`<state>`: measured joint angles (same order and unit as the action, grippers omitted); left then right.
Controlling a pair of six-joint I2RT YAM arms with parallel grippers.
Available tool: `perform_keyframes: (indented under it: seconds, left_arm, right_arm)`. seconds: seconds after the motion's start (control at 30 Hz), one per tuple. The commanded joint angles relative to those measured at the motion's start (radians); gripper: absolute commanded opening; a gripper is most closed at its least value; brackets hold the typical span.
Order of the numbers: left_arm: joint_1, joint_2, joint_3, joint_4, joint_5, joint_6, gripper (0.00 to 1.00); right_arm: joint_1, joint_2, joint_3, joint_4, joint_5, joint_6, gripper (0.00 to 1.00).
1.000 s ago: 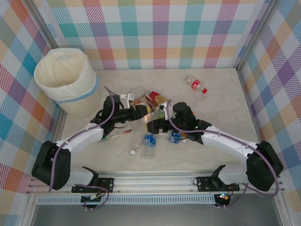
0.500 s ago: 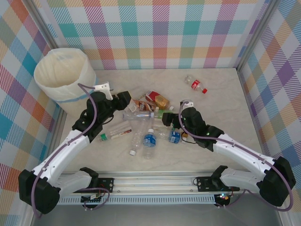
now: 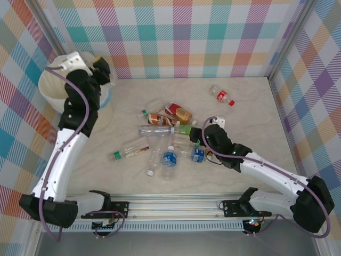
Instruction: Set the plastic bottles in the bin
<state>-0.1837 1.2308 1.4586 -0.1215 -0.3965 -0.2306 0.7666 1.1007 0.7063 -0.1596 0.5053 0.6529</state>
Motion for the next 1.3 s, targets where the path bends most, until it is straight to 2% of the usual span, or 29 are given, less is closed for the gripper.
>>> perform_keyframes:
  seconds: [0.0, 0.23, 0.3, 0.43, 0.57, 0.83, 1.0, 1.13, 1.17, 1.27]
  left_arm:
    - [0.097, 0.100, 0.150, -0.119, -0.022, 0.030, 0.00]
    - [0.270, 0.340, 0.422, -0.306, -0.016, 0.027, 0.00]
    - [0.307, 0.389, 0.453, -0.344, -0.025, 0.011, 0.00]
    - [0.380, 0.455, 0.451, -0.409, 0.066, -0.071, 0.00]
    - [0.396, 0.494, 0.438, -0.462, 0.114, -0.092, 0.00]
    - [0.403, 0.579, 0.408, -0.515, 0.313, -0.112, 0.01]
    - [0.386, 0.596, 0.368, -0.481, 0.482, -0.134, 0.08]
    - [0.357, 0.599, 0.361, -0.474, 0.506, -0.127, 0.18]
    - [0.355, 0.600, 0.358, -0.469, 0.501, -0.129, 0.22]
    - [0.354, 0.613, 0.366, -0.469, 0.454, -0.142, 0.48]
  right_arm:
    - [0.002, 0.033, 0.056, 0.016, -0.001, -0.028, 1.00]
    - [0.002, 0.085, 0.090, 0.009, -0.043, -0.045, 1.00]
    - [0.002, 0.093, 0.093, 0.008, -0.051, -0.044, 1.00]
    - [0.002, 0.103, 0.094, 0.001, -0.062, -0.038, 1.00]
    - [0.002, 0.110, 0.100, -0.014, -0.068, -0.036, 1.00]
    - [0.002, 0.126, 0.107, -0.024, -0.078, -0.035, 1.00]
    - [0.002, 0.132, 0.108, -0.027, -0.082, -0.036, 1.00]
    - [0.002, 0.137, 0.110, -0.030, -0.088, -0.034, 1.00]
    - [0.002, 0.137, 0.111, -0.031, -0.090, -0.033, 1.00]
    - [0.002, 0.136, 0.111, -0.036, -0.091, -0.032, 1.00]
